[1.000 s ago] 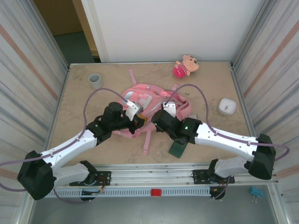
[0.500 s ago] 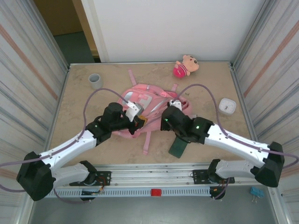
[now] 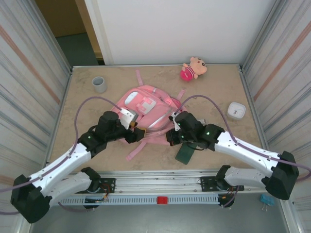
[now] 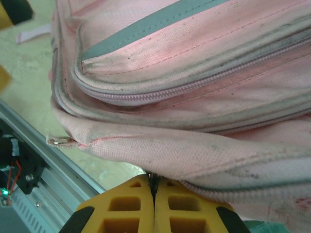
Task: Pack the student bag
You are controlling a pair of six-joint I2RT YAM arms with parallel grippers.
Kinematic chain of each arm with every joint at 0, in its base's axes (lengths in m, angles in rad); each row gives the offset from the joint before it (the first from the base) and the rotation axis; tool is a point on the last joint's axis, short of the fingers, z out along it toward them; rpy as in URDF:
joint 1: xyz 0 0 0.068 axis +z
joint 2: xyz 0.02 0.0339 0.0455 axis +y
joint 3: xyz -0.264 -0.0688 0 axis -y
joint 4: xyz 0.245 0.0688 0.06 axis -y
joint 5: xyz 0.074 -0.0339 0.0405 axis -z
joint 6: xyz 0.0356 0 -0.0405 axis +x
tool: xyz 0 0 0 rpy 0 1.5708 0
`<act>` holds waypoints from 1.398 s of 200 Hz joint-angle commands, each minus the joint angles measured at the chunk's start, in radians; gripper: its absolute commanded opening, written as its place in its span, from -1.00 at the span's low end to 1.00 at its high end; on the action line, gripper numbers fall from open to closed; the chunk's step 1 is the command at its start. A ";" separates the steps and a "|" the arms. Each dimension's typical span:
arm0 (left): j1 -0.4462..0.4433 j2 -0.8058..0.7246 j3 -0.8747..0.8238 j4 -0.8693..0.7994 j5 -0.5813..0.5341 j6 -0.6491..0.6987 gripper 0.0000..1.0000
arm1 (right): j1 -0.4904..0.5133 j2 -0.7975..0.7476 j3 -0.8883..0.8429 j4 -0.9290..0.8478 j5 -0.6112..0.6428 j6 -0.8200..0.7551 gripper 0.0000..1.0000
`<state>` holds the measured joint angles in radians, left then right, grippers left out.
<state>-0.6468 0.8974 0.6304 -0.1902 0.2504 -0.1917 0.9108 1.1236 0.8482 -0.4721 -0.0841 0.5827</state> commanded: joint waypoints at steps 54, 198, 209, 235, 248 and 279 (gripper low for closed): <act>0.051 -0.129 -0.114 -0.240 -0.279 -0.605 0.47 | 0.108 0.088 0.011 0.085 0.022 0.027 -1.00; 0.429 0.252 0.051 0.064 0.033 -0.593 0.50 | 0.237 0.453 0.232 0.313 0.107 0.163 -1.00; 0.429 0.203 0.047 -0.005 0.032 -0.618 0.51 | 0.237 0.463 0.244 0.322 0.102 0.173 -1.00; 0.427 0.042 -0.028 -0.127 0.075 -0.725 0.53 | 0.232 0.479 0.252 0.338 0.061 0.213 -1.00; 0.425 -0.043 -0.067 -0.194 0.092 -0.770 0.52 | 0.229 0.483 0.252 0.345 0.027 0.229 -1.00; 0.391 -0.209 -0.160 -0.247 0.133 -0.900 0.42 | 0.229 0.501 0.273 0.324 -0.020 0.247 -1.00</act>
<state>-0.2260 0.7670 0.5369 -0.3267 0.3206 -0.9508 1.1442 1.6104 1.0626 -0.1928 -0.0589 0.7872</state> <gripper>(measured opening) 0.727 0.061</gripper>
